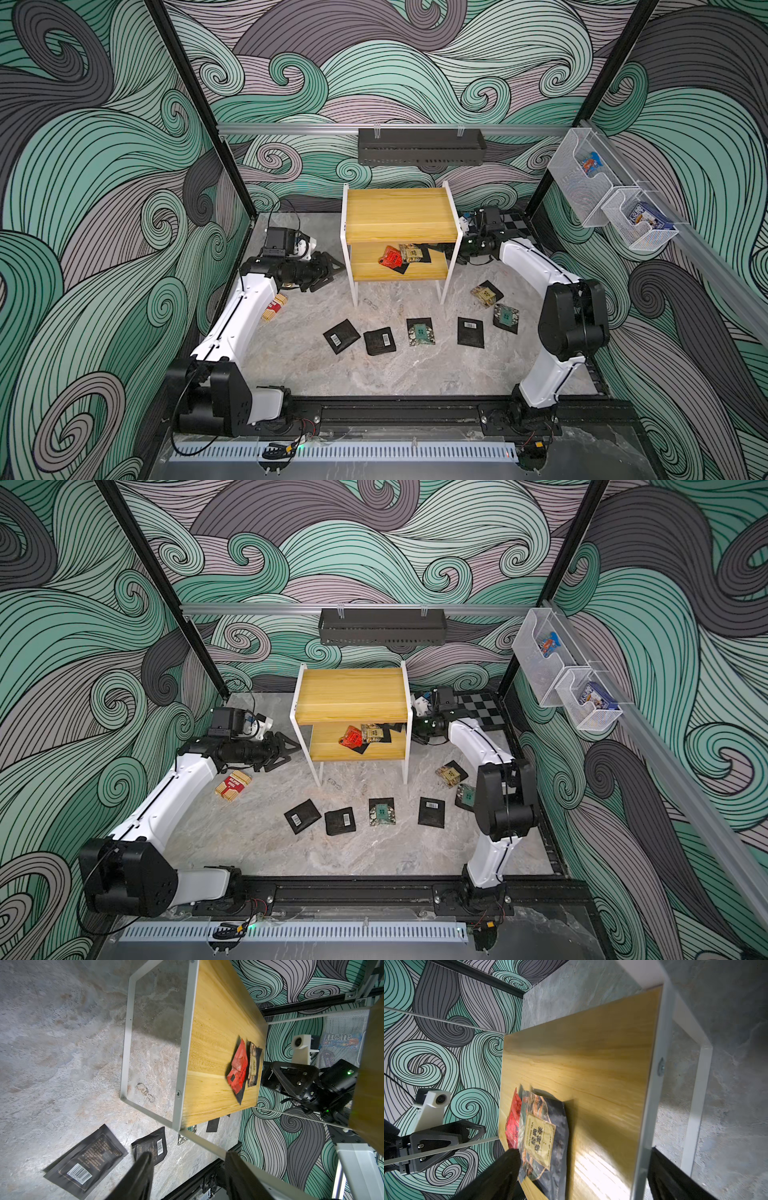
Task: Remove the tea bags from the shelf
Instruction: Pick up the tea bag from the shelf.
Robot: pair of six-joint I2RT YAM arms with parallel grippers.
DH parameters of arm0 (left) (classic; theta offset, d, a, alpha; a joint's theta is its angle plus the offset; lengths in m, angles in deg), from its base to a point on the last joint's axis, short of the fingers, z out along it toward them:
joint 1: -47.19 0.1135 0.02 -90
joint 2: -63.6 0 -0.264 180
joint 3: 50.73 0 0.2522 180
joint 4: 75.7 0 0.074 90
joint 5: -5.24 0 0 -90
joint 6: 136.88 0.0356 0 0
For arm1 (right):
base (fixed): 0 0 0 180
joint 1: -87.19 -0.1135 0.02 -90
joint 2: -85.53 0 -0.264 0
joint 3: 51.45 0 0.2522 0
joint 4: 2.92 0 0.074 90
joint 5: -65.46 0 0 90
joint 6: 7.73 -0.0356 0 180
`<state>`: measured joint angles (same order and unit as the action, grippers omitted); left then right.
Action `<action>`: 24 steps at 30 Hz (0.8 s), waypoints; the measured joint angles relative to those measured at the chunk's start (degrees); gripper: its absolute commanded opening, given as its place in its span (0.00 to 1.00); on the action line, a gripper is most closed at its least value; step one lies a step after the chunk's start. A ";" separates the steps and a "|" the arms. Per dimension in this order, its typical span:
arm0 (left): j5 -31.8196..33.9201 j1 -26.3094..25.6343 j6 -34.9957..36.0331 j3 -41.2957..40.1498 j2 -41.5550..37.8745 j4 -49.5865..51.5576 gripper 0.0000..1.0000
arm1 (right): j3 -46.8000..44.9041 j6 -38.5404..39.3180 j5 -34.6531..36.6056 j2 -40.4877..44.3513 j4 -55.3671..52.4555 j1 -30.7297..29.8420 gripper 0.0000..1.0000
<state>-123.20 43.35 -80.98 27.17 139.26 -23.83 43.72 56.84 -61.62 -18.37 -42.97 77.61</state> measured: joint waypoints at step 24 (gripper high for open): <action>-0.42 0.00 0.00 -0.55 0.00 0.02 0.58 | -0.94 0.83 1.38 -1.20 -0.61 2.91 0.63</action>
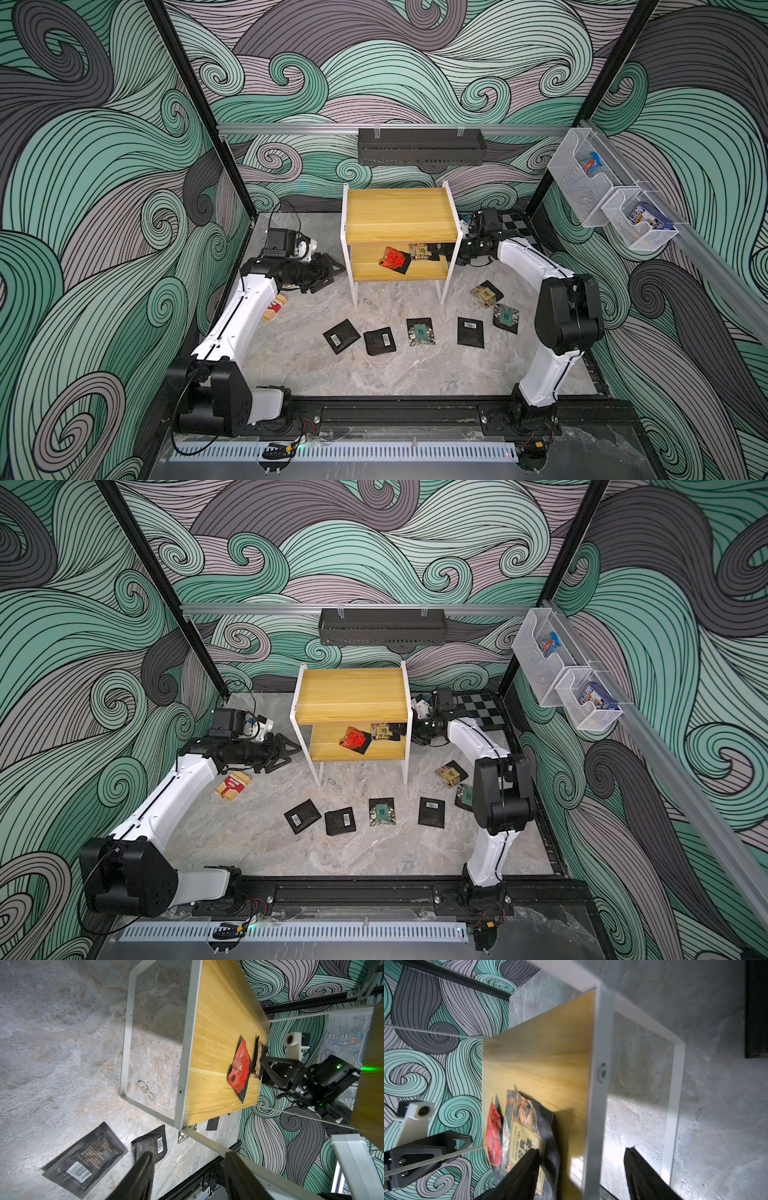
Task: Remove the tea bags from the shelf
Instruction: Pick up the tea bag from the shelf.
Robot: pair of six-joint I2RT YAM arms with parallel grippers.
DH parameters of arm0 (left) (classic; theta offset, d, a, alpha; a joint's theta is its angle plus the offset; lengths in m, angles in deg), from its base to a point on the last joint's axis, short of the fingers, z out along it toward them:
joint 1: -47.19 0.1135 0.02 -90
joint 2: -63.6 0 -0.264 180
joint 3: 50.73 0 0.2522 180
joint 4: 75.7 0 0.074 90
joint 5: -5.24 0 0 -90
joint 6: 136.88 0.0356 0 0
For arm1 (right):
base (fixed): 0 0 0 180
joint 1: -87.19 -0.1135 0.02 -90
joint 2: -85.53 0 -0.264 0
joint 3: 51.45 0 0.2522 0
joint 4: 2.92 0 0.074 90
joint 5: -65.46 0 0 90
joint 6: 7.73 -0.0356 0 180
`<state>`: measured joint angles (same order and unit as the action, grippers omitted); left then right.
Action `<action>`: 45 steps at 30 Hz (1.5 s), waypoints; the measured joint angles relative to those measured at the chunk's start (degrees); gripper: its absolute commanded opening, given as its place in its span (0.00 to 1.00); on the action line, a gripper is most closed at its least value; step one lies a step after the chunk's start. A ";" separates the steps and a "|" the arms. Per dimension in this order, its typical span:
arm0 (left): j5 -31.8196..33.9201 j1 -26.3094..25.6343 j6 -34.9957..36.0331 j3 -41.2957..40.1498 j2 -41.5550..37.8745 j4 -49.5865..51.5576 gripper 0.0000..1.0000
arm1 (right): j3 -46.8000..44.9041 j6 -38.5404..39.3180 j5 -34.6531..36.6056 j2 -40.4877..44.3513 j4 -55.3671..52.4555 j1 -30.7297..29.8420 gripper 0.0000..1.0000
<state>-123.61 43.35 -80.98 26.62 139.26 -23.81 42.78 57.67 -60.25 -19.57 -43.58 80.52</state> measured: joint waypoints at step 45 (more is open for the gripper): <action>-0.42 0.00 -1.03 -2.51 -0.28 -0.48 0.57 | -4.92 -1.73 -1.99 7.17 2.01 0.90 0.51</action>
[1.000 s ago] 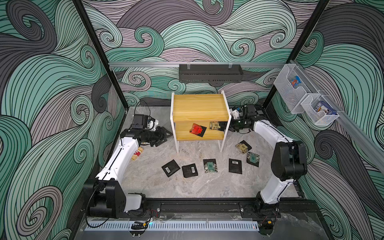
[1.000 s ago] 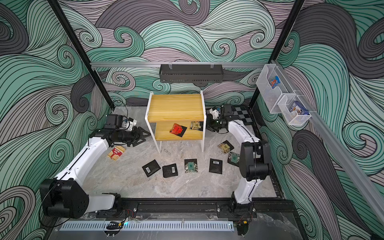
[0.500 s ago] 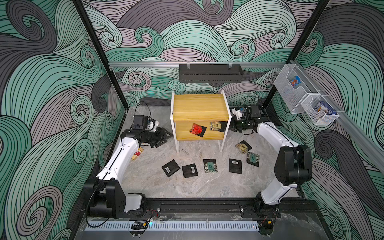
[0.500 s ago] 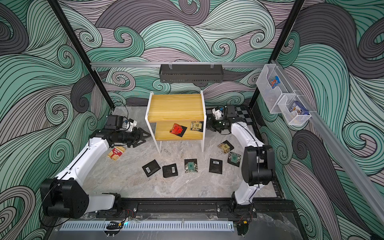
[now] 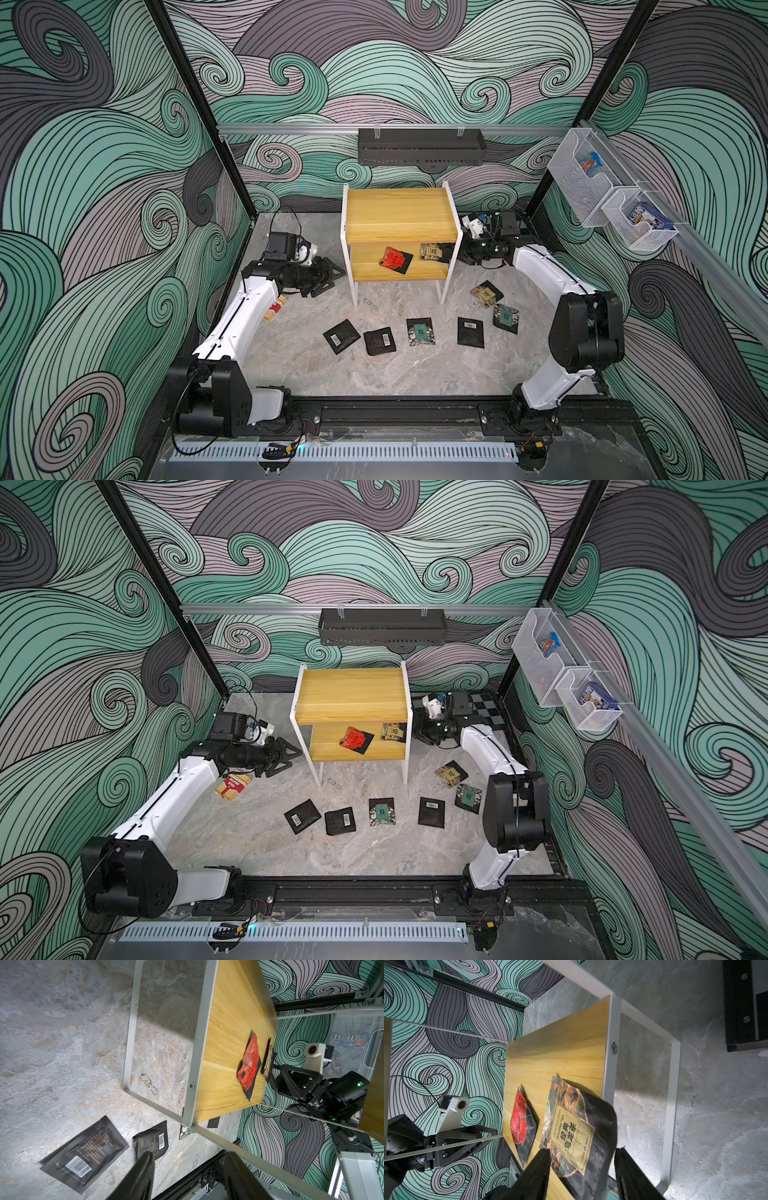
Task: Remove the tea bags from the shelf
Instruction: Pick up the tea bag from the shelf.
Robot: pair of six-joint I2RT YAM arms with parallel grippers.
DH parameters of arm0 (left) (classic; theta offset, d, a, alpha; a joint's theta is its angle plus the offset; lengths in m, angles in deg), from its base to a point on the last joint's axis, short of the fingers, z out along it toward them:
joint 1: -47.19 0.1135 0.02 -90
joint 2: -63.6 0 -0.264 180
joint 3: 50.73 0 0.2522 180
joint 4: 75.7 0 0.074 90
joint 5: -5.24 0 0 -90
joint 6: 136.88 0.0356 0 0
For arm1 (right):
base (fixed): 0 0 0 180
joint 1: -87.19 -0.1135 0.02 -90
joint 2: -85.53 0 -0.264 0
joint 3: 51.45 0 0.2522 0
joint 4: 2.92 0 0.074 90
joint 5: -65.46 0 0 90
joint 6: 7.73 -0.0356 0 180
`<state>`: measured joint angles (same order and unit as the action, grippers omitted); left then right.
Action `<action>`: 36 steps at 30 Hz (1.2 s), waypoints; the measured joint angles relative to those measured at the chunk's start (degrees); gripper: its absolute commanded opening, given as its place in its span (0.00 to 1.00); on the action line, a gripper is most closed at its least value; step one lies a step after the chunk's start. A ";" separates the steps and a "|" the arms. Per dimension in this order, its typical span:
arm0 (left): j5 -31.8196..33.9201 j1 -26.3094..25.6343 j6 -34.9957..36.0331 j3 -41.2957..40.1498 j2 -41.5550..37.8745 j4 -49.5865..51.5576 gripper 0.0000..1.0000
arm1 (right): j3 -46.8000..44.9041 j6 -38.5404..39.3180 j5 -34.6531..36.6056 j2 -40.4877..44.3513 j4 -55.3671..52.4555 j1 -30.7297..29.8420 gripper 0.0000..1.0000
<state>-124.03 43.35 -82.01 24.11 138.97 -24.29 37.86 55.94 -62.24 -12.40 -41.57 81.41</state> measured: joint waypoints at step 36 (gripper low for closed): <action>-0.96 0.00 -0.20 -0.48 -0.59 -0.44 0.57 | -9.09 -1.57 1.51 12.31 1.33 10.60 0.00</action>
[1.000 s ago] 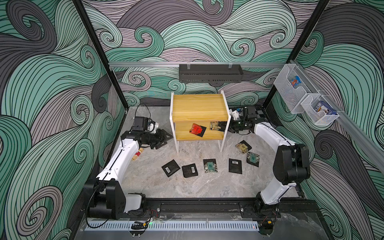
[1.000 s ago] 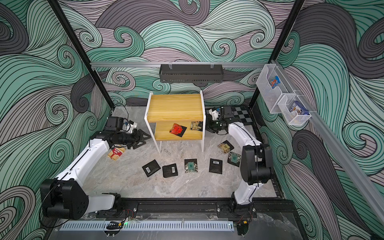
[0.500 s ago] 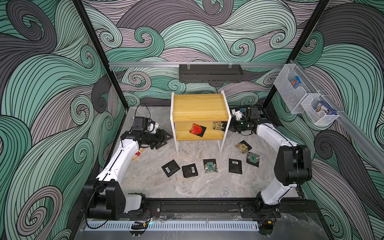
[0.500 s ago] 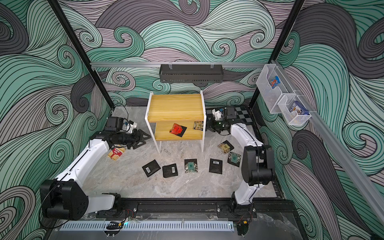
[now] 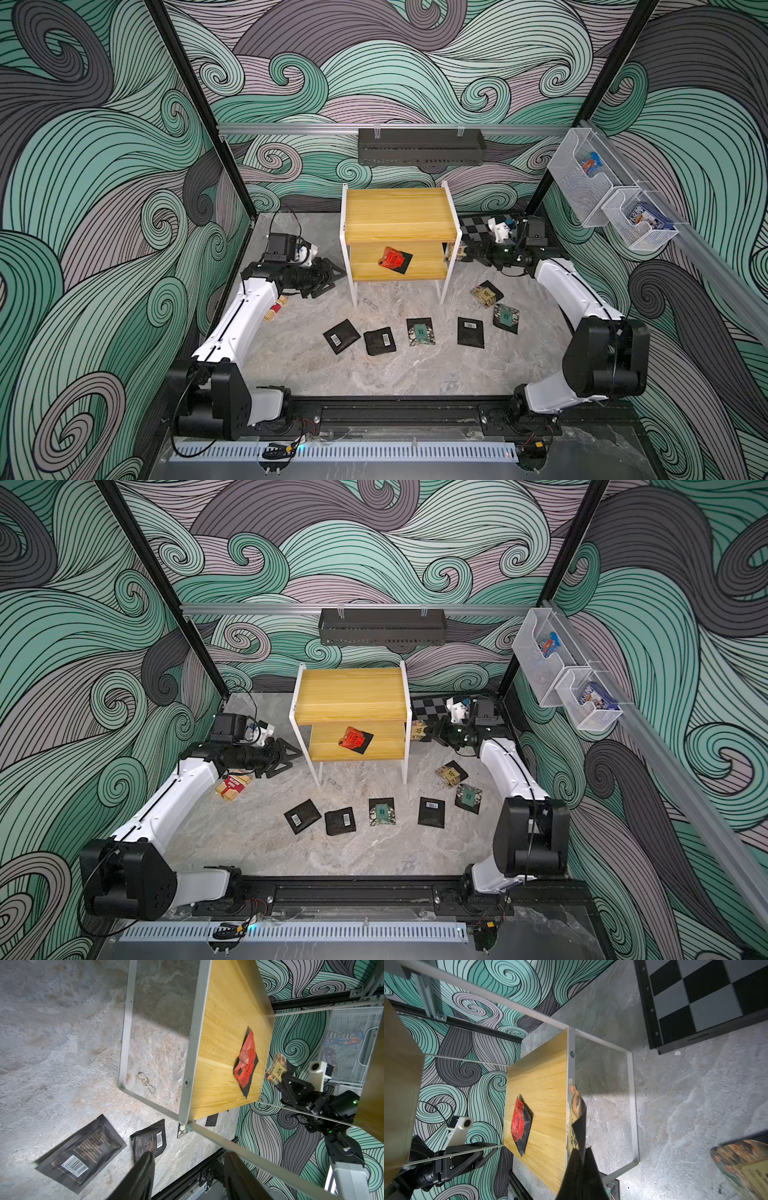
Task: Remove the tea bags from the shelf
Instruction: Pick up the tea bag from the shelf, then place the tea bag at the center of the board.
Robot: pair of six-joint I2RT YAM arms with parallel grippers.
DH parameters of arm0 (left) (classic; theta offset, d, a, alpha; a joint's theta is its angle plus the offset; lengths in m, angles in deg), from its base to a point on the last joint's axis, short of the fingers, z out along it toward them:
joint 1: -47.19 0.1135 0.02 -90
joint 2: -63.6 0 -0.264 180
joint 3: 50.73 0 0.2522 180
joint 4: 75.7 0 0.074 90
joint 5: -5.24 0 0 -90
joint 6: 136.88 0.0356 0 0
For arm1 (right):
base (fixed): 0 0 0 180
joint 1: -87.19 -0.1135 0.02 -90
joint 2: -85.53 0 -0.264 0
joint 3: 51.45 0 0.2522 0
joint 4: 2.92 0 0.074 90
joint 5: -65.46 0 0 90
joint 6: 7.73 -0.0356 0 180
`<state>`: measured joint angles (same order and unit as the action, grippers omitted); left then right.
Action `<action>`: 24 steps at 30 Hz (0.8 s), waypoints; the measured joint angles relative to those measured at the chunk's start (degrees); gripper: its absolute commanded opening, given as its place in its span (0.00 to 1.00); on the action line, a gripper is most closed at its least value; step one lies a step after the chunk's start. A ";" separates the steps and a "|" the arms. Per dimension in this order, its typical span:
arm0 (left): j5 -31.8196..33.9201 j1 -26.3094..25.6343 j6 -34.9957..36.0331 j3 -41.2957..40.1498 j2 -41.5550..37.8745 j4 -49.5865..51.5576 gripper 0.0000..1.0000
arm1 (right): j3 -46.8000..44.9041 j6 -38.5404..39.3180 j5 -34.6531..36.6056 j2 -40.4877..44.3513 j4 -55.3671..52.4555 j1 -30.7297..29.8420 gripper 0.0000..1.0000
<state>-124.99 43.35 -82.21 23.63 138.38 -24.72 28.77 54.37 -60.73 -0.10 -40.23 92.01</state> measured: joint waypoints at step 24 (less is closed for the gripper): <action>-0.74 0.00 0.02 -0.24 0.00 -0.02 0.57 | -9.22 -2.99 5.86 -7.15 6.21 1.42 0.00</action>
<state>-125.73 43.35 -82.19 23.39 138.38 -24.75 19.54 51.38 -54.87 -7.24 -34.03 93.43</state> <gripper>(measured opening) 0.572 0.044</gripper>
